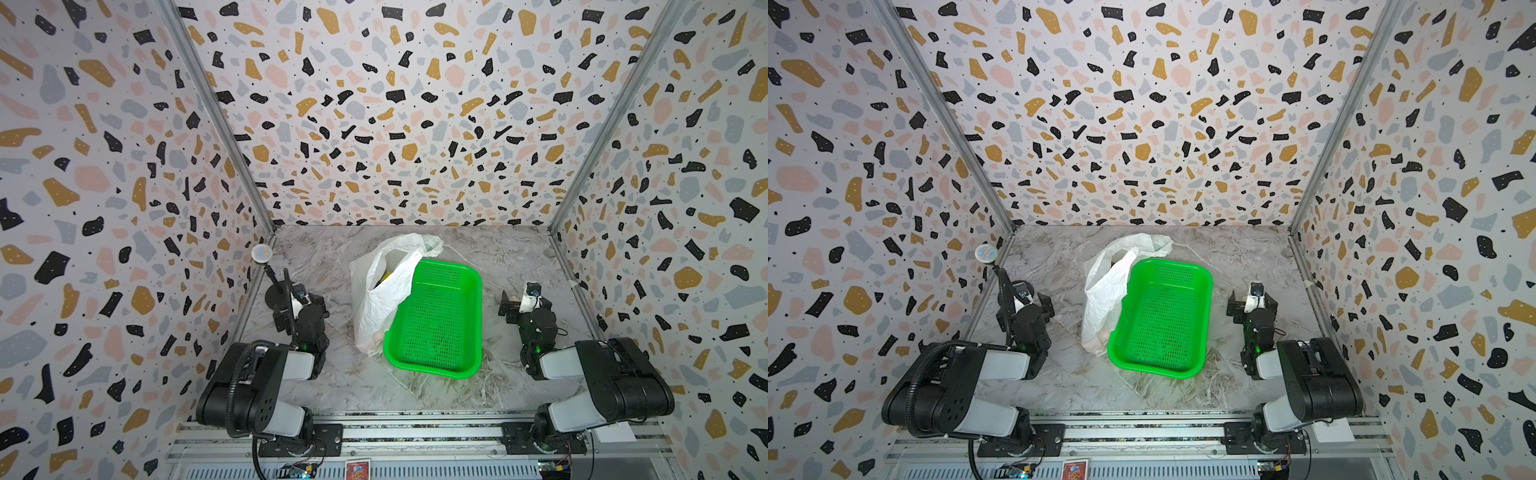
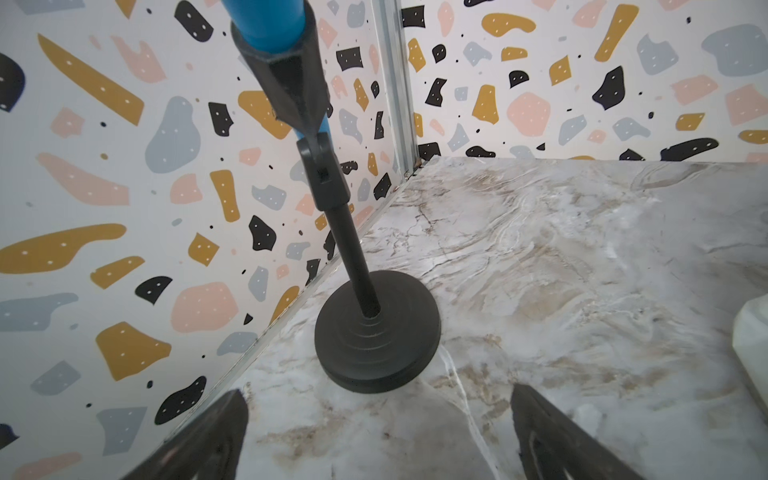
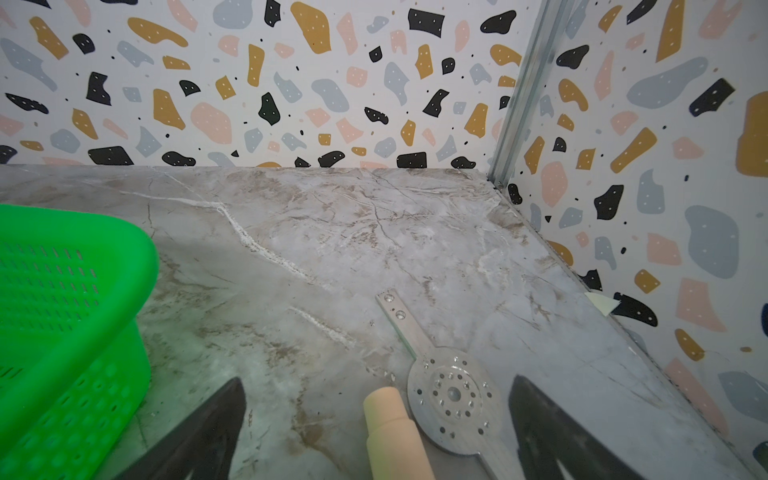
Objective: Place the fruits into the plastic bag
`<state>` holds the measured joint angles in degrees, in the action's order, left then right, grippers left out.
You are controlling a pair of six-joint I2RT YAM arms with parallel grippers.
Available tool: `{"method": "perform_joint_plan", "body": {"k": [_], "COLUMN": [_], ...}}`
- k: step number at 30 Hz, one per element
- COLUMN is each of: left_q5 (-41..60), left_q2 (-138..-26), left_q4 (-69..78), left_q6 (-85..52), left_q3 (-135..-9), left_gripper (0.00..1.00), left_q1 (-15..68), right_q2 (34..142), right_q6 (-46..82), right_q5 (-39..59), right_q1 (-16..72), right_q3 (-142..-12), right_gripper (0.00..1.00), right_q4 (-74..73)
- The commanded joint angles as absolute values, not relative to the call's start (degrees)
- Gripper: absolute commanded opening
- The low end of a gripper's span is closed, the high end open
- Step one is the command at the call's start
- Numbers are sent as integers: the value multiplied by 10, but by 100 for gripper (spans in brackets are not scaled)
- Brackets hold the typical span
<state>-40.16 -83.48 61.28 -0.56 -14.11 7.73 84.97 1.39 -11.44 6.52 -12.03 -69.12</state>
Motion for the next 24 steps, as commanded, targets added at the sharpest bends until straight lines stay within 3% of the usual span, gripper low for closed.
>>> {"method": "perform_joint_plan", "body": {"k": [1,4,5,10,20,24], "left_q5": [-378,-264,-253,-299,-301,-301], "left_q2": [-830,-854,-845,-847,-847,-846], "left_q4": [670,813,778,695,700,700], "left_q6": [4,23,30,-12,-13,-12], "left_q3": [-140,-72,-83,-127,-125,-125], "left_gripper": [99,100,100,99,99,100], "left_q1": [71,46,47,33,32,32], "right_q2": [845,844,844,844,844,850], "right_q6": [5,4,4,3,-2,6], "right_q5": [-124,-126,-127,-128,-149,-109], "right_q1": [74,75,75,75,91,69], "right_q3": [-112,-111,-111,-110,-102,-126], "right_gripper": [99,99,99,99,99,99], "right_q4": [-711,-712,-713,-715,-730,-689]}}
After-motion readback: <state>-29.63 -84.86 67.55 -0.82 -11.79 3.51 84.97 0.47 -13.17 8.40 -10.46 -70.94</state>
